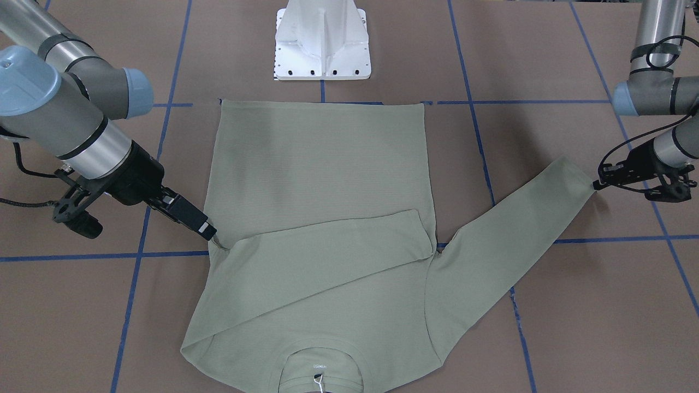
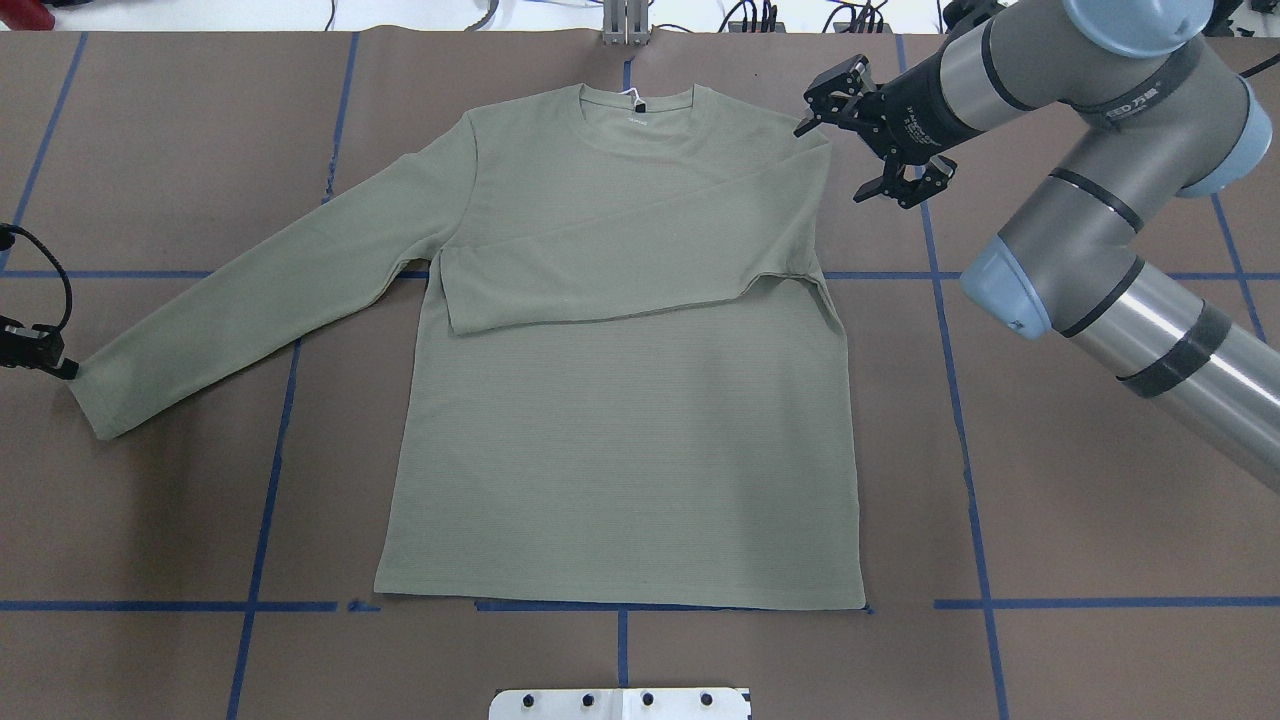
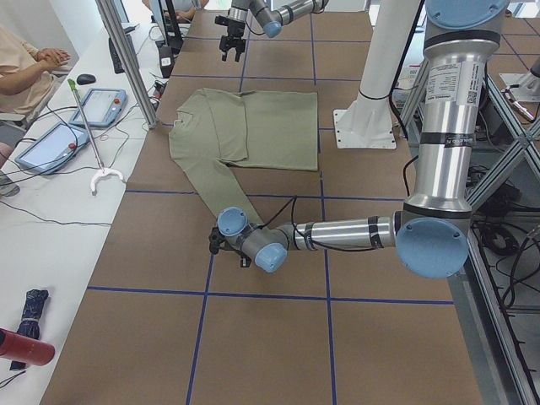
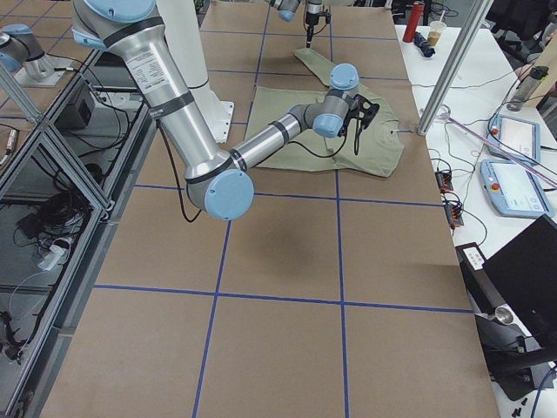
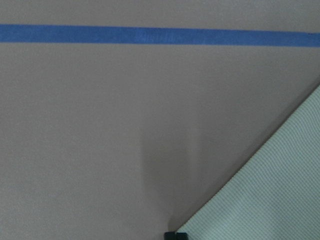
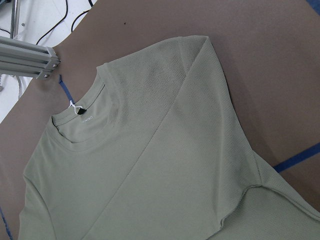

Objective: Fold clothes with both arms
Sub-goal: 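Move the left gripper to the cuff of the other sleeve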

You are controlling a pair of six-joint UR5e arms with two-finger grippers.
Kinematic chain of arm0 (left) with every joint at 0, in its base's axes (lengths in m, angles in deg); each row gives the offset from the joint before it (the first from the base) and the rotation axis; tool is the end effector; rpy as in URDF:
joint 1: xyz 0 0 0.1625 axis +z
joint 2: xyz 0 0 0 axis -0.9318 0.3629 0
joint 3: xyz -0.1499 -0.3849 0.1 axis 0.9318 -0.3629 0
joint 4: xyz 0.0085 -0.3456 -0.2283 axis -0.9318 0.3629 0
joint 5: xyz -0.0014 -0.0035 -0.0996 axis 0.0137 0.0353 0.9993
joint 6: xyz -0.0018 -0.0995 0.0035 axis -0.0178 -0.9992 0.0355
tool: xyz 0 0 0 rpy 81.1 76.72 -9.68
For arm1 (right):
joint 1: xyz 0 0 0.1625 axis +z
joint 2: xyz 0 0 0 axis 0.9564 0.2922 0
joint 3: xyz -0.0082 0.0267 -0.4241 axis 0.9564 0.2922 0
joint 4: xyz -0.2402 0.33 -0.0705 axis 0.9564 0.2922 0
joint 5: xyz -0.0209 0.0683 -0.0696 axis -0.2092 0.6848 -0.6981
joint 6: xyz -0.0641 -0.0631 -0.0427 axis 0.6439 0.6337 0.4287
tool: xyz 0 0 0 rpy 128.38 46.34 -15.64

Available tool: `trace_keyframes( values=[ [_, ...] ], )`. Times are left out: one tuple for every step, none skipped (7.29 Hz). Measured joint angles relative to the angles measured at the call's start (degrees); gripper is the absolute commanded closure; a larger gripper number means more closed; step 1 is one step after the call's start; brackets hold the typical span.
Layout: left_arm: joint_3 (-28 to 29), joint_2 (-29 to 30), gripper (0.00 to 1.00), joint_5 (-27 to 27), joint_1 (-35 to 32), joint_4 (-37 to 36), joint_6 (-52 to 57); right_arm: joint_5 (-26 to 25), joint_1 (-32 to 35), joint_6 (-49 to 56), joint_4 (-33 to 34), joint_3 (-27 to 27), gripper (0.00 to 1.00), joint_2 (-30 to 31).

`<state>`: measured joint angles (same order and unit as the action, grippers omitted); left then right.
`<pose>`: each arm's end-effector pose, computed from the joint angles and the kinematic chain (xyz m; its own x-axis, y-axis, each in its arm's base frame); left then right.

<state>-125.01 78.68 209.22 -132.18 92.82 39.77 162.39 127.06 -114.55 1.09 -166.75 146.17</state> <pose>0.1805 -0.4904 0.6770 0.5694 0.0314 -0.8215 -0.0677 0.9977 -0.0088 -0.3300 -0.5834 0.2751 0.1894 0.5195 0.8332 -0.3936 0.8176 -0.4203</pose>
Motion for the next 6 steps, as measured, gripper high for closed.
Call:
trace_keyframes(
  values=[
    [-0.44, 0.0, 1.0, 0.31, 0.0, -0.03, -0.02, 0.04, 0.0, 0.0, -0.01, 0.0, 0.0, 0.01],
    [-2.09, -0.14, 1.0, 1.24, -0.01, -0.16, -0.41, 0.06, 0.0, -0.01, 0.02, -0.01, 0.0, 0.05],
    [-4.43, -0.54, 1.0, 3.1, -0.04, -0.27, -1.45, 0.06, 0.0, -0.01, 0.03, -0.02, 0.0, 0.08],
    [-5.76, -1.11, 0.77, 4.48, -0.05, -0.22, -2.42, 0.05, 0.0, -0.02, 0.04, -0.02, 0.0, 0.08],
    [-6.1, -1.62, 0.57, 4.06, -0.04, -0.18, -2.87, 0.01, 0.01, 0.0, 0.04, -0.02, 0.0, 0.11],
    [-5.87, -1.93, 0.57, 2.03, -0.01, -0.19, -2.96, -0.01, 0.03, 0.0, 0.04, 0.0, 0.0, 0.14]
  ],
)
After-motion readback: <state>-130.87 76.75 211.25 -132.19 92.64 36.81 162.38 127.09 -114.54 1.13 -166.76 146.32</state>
